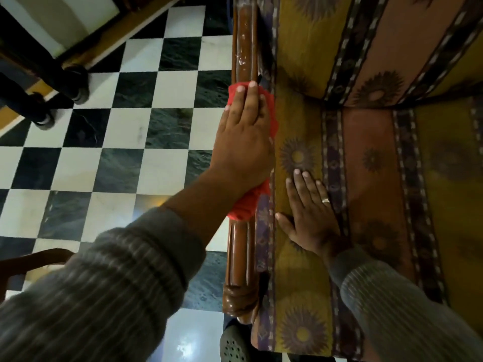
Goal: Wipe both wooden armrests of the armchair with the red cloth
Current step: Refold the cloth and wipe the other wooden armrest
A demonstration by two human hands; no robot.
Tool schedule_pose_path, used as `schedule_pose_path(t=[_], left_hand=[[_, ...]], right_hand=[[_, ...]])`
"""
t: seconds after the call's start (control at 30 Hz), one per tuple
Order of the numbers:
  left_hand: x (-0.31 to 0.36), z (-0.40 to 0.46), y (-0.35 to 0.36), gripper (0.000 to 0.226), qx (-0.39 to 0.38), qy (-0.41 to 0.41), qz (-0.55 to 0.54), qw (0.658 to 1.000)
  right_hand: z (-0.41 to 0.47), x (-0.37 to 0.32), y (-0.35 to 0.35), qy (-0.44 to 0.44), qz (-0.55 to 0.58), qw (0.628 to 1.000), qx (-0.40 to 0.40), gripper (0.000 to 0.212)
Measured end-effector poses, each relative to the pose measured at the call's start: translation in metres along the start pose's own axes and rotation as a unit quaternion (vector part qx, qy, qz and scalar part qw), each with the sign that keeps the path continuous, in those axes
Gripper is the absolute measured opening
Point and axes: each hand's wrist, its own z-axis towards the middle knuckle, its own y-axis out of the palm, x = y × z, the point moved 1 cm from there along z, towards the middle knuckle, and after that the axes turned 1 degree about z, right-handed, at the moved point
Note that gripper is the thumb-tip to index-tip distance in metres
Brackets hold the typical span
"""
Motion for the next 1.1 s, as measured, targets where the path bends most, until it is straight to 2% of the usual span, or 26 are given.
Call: schedule_pose_path(t=[0.1,0.27,0.33,0.53,0.8,1.1], left_hand=[[-0.008,0.038,-0.007,0.069,-0.008,0.01,0.025,1.0],[-0.014,0.064,-0.015,0.068,0.029,0.02,0.051,0.998],[-0.018,0.092,-0.006,0.069,0.022,-0.018,0.035,0.999],[-0.009,0.073,-0.006,0.069,0.04,-0.004,0.034,0.999],[-0.014,0.084,-0.006,0.069,0.048,0.003,0.025,0.999],[-0.032,0.173,-0.025,0.069,0.04,-0.01,0.032,0.999]], right_hand=[[-0.001,-0.003,-0.005,0.005,0.017,1.0,-0.003,0.086],[-0.001,-0.018,-0.016,0.007,0.036,0.999,-0.019,0.087],[0.045,0.003,-0.017,-0.006,0.04,0.998,-0.046,0.086],[0.131,0.012,-0.045,-0.006,-0.002,1.0,-0.03,0.087],[0.136,0.013,-0.034,0.002,-0.005,1.0,-0.002,0.088],[0.138,0.015,-0.03,0.003,0.003,0.999,0.037,0.085]])
